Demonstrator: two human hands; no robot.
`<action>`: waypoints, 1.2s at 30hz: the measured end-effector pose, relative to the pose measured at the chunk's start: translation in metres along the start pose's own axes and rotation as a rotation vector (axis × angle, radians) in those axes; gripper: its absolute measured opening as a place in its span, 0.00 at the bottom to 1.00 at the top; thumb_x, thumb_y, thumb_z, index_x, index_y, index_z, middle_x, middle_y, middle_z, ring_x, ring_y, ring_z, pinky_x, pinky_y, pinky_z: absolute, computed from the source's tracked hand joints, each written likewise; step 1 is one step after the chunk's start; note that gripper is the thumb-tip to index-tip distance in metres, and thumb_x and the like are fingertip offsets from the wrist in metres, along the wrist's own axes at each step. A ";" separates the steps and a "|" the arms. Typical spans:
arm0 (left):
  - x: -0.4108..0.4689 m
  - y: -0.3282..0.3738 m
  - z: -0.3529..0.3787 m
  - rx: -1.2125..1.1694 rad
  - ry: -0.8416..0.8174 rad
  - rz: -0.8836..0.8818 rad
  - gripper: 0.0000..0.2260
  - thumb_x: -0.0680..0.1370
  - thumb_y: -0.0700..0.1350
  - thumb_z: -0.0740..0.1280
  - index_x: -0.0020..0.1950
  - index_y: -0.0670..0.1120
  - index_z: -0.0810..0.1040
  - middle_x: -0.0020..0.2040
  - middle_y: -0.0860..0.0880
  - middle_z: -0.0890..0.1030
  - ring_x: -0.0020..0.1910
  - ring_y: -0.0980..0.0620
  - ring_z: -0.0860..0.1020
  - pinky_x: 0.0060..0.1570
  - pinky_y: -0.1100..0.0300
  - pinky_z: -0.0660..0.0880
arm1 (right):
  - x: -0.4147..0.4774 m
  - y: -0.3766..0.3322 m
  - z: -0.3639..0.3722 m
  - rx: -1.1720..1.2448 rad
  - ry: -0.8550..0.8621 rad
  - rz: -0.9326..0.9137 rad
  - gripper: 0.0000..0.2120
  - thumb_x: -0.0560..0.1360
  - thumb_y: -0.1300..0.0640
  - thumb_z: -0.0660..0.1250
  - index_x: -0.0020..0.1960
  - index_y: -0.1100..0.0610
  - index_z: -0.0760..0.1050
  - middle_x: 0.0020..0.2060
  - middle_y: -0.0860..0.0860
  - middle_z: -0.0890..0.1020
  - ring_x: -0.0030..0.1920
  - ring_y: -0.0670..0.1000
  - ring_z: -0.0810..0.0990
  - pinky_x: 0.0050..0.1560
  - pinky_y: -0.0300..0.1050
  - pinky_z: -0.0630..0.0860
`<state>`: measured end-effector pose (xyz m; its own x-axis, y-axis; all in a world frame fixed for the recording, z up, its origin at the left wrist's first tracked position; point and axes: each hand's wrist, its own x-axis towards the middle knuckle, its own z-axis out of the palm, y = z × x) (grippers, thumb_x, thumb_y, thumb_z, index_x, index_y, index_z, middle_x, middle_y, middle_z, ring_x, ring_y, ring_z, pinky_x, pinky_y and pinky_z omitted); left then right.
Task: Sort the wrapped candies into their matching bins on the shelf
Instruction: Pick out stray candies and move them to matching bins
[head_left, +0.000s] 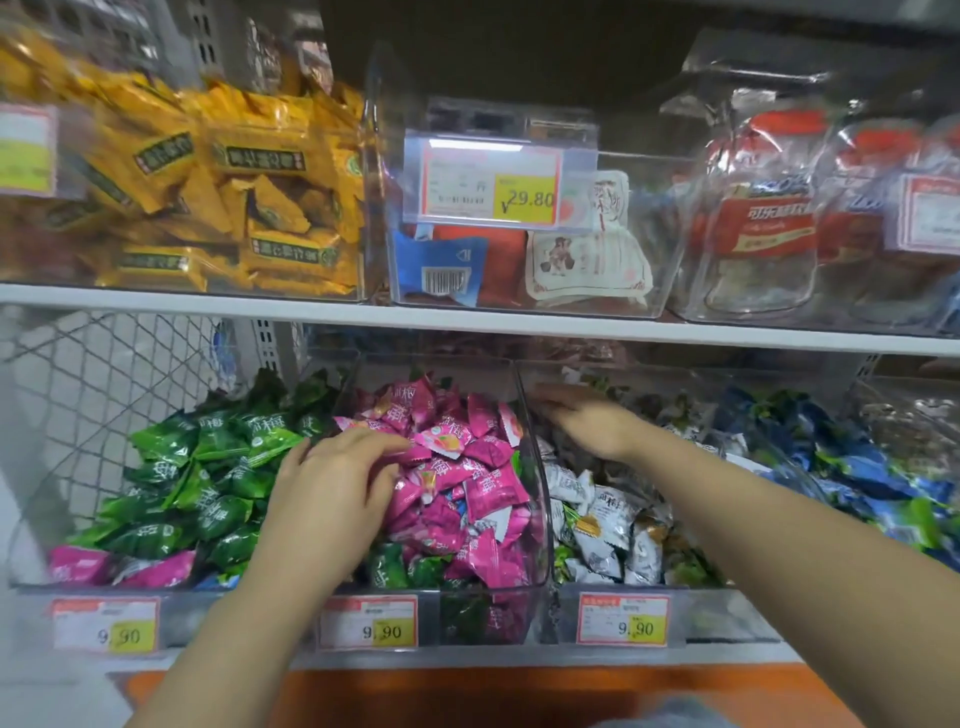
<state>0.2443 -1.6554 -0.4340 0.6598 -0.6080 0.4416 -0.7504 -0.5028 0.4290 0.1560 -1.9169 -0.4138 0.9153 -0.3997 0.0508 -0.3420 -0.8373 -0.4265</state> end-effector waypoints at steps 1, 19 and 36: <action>0.000 -0.002 -0.001 0.006 0.004 -0.004 0.11 0.75 0.43 0.68 0.56 0.54 0.80 0.55 0.54 0.81 0.57 0.50 0.77 0.66 0.42 0.65 | -0.008 -0.004 -0.004 0.072 0.054 -0.002 0.16 0.82 0.57 0.55 0.68 0.53 0.71 0.66 0.51 0.74 0.64 0.53 0.72 0.56 0.37 0.66; -0.023 -0.009 -0.022 -0.119 0.042 -0.058 0.11 0.78 0.45 0.65 0.58 0.55 0.79 0.51 0.61 0.75 0.47 0.58 0.73 0.63 0.45 0.69 | -0.046 -0.070 0.021 -0.532 -0.190 -0.303 0.04 0.72 0.53 0.69 0.46 0.46 0.79 0.42 0.41 0.81 0.47 0.48 0.77 0.73 0.48 0.52; -0.027 -0.023 -0.022 -0.017 -0.270 0.041 0.11 0.77 0.53 0.66 0.59 0.59 0.77 0.54 0.62 0.75 0.60 0.57 0.70 0.68 0.50 0.62 | -0.069 -0.071 -0.002 0.037 0.024 -0.157 0.06 0.72 0.52 0.66 0.49 0.46 0.78 0.42 0.46 0.82 0.39 0.50 0.79 0.43 0.50 0.75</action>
<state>0.2447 -1.6141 -0.4386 0.5929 -0.7705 0.2340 -0.7742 -0.4655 0.4288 0.1169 -1.8305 -0.3856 0.9515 -0.2736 0.1406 -0.1863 -0.8762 -0.4446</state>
